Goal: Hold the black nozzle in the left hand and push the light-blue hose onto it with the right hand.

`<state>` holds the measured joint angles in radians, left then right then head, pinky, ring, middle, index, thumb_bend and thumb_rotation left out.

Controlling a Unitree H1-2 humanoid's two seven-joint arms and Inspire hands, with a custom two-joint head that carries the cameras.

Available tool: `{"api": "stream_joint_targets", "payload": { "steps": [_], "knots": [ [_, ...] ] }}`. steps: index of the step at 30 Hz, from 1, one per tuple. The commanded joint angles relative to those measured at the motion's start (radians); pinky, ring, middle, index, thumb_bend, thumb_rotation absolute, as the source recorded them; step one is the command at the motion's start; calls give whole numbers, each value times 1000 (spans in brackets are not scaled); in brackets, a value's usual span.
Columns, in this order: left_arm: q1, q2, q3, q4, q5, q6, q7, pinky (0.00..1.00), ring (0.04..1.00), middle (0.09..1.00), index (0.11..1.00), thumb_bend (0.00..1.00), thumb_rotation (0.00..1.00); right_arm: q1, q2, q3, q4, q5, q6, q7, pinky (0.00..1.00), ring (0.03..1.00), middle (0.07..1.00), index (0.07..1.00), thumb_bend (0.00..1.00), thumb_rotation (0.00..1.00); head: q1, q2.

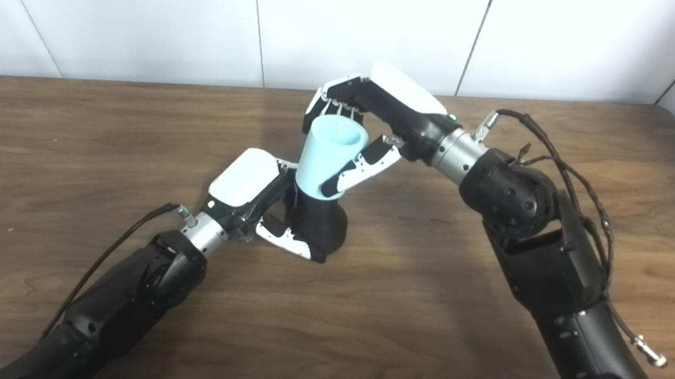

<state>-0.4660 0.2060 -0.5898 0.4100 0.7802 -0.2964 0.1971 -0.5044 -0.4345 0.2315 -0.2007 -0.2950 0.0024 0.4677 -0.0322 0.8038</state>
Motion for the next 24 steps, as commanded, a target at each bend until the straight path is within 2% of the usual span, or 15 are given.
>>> {"api": "stream_joint_targets", "payload": {
  "steps": [1,12,24],
  "knots": [
    [89,20,-45,47,26,27,-97,264,350,427,491,524,0,-44,-27,3,-15,-18,-18,14,234,366,444,530,513,0,0,1],
    [91,24,-43,41,21,31,-106,273,365,396,497,521,0,-92,-67,26,-85,-79,-44,73,242,383,448,524,516,0,2,9],
    [92,30,-47,42,23,29,-111,273,355,394,496,521,0,-57,-67,20,-81,-98,-47,68,245,388,457,520,517,0,-2,12]
  ]
}}
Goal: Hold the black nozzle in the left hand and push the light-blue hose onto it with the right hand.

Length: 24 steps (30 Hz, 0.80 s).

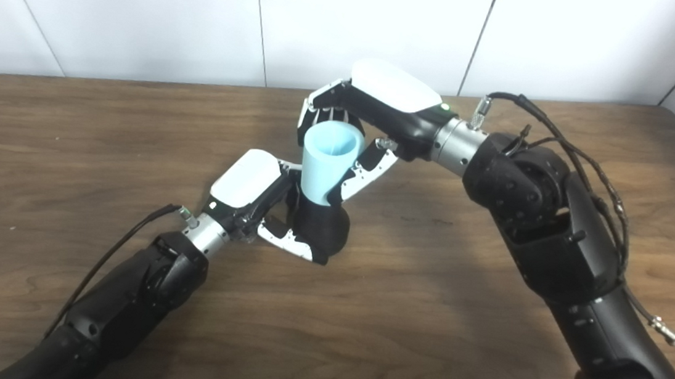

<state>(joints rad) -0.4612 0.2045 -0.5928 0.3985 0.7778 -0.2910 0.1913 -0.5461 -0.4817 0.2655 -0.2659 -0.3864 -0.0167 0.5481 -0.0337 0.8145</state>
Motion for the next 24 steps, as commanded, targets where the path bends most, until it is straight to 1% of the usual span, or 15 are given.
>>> {"api": "stream_joint_targets", "payload": {
  "steps": [1,5,9,12,15,18,19,21,23,24],
  "knots": [
    [88,32,-45,51,26,25,-106,275,359,395,497,521,0,-9,-20,-14,-14,-10,-31,-14,244,387,457,520,517,0,1,3],
    [90,31,-43,48,21,24,-104,272,358,396,497,521,0,15,-16,-6,9,-28,-48,-32,264,406,449,520,519,0,1,4],
    [91,29,-41,46,17,27,-108,286,364,398,498,521,0,42,-1,0,42,-45,-70,-68,296,415,455,518,519,0,-1,6],
    [92,27,-41,44,17,30,-111,303,387,409,502,522,0,65,18,0,73,-60,-87,-109,299,416,459,517,520,0,3,8],
    [93,24,-40,44,17,33,-111,302,385,407,502,522,0,83,35,3,111,-57,-113,-149,296,423,460,511,520,0,5,9],
    [92,24,-43,45,27,35,-104,283,364,399,498,521,0,96,40,14,123,-63,-111,-156,284,417,463,509,520,0,4,10],
    [91,24,-43,46,30,35,-102,274,355,435,491,524,0,99,39,19,124,-70,-110,-155,280,414,464,509,520,0,4,10],
    [91,25,-44,48,32,36,-101,260,343,465,484,527,0,102,33,32,129,-80,-122,-156,280,414,464,509,520,0,4,10],
    [90,25,-43,47,30,37,-104,254,346,410,494,522,0,102,26,42,136,-88,-140,-159,275,409,463,512,519,0,4,10],
    [91,25,-42,46,27,37,-107,257,352,406,496,522,0,101,22,46,135,-91,-144,-157,274,408,464,512,519,0,4,10]
  ]
}}
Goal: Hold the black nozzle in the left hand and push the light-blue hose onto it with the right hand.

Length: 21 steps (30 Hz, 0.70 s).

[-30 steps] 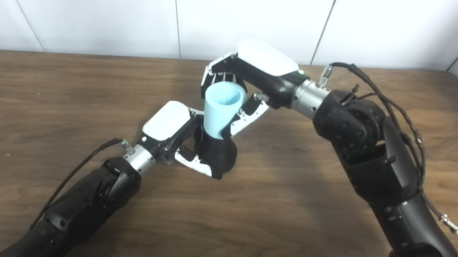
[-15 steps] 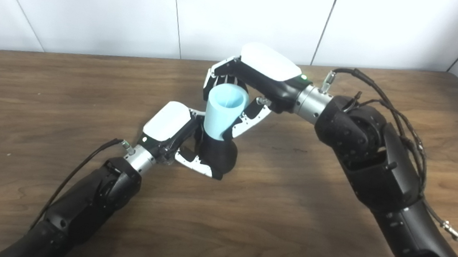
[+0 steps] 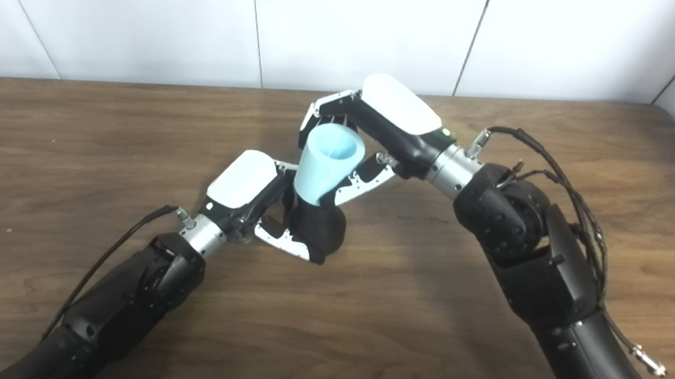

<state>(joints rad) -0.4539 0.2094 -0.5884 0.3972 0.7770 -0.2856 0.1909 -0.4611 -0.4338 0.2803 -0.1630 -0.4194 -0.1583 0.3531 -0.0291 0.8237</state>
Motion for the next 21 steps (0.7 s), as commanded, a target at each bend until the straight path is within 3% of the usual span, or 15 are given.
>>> {"api": "stream_joint_targets", "payload": {
  "steps": [1,10,21],
  "knots": [
    [83,20,-46,48,24,30,-109,275,370,405,499,522,0,16,-29,35,28,-64,-1,43,272,406,464,512,519,0,0,1],
    [81,20,-50,47,26,29,-112,281,368,400,498,521,0,-38,-75,58,-29,-65,22,99,332,424,463,506,521,0,-3,4],
    [81,20,-49,44,19,33,-121,285,369,400,499,521,0,-90,-122,88,-74,-111,16,178,292,404,441,521,519,0,-3,4]
  ]
}}
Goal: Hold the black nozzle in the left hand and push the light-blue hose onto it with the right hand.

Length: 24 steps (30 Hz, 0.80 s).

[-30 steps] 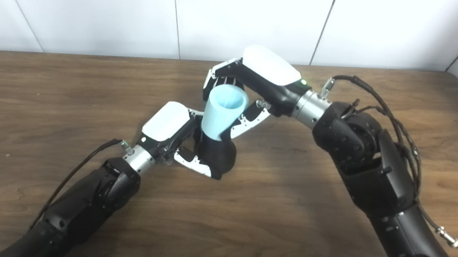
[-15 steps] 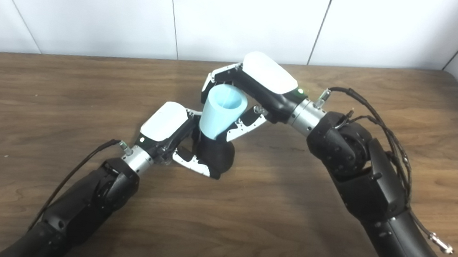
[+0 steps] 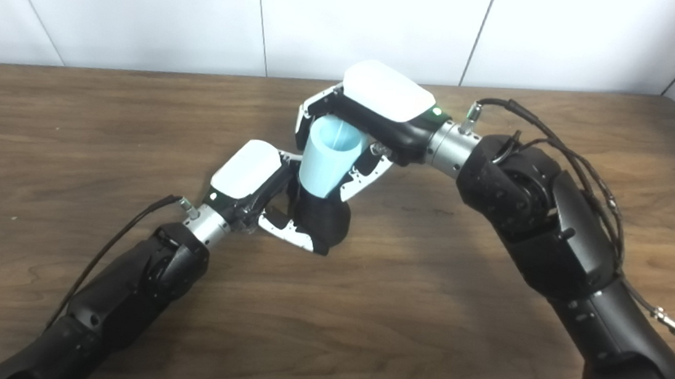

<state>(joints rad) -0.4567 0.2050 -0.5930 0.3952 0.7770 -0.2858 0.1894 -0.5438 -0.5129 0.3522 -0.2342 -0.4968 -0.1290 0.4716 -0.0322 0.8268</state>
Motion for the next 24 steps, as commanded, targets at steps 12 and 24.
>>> {"api": "stream_joint_targets", "payload": {
  "steps": [12,24],
  "knots": [
    [85,30,-46,47,20,29,-122,308,395,413,502,523,0,9,-26,-2,-32,-13,108,82,408,535,638,770,868,124,-3,-3],
    [85,29,-50,51,29,30,-115,295,381,407,501,522,0,8,8,-70,-52,-6,185,60,573,765,871,963,915,203,-5,-7]
  ]
}}
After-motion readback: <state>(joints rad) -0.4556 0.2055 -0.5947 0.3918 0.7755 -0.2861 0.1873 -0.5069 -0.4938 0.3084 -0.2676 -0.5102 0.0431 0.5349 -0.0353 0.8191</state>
